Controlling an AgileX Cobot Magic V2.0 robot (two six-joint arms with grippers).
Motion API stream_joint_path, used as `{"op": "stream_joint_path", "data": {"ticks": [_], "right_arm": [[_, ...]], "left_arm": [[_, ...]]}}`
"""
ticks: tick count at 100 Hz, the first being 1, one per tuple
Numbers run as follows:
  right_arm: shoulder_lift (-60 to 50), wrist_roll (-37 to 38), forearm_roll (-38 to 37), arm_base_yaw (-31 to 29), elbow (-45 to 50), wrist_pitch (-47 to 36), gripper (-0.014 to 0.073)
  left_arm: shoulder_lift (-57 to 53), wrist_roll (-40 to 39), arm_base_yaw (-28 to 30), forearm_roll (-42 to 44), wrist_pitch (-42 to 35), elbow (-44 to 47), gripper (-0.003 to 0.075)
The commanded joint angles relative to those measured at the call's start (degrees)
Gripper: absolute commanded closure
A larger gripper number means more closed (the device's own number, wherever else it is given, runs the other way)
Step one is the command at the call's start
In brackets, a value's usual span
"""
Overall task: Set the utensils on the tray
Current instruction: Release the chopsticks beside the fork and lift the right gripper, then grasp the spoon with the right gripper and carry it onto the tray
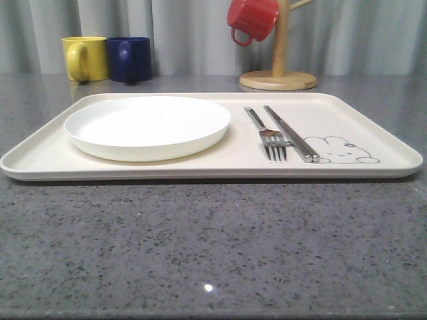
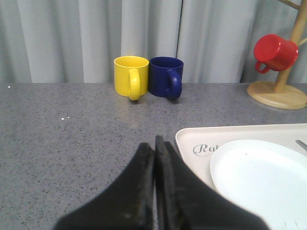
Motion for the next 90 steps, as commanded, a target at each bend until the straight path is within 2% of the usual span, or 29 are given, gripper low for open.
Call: {"op": "stream_joint_path", "data": {"ticks": [1, 65, 74, 90], "right_arm": [[-0.7, -1.0, -0.1, -0.4, -2.1, -2.7, 0.0284], [3.4, -1.0, 0.1, -0.4, -3.0, -1.8, 0.0290], [3.3, -1.0, 0.1, -0.4, -3.0, -1.8, 0.0363], [3.3, -1.0, 0.1, -0.4, -3.0, -1.7, 0.0610]], "left_arm": [[0.2, -0.2, -0.1, -0.7, -4.6, -1.6, 0.0739], [0.2, -0.2, -0.1, -0.7, -4.6, -1.6, 0.0739], [0.2, -0.2, -0.1, -0.7, -4.6, -1.6, 0.0739], [0.2, -0.2, -0.1, -0.7, -4.6, -1.6, 0.0739]]}}
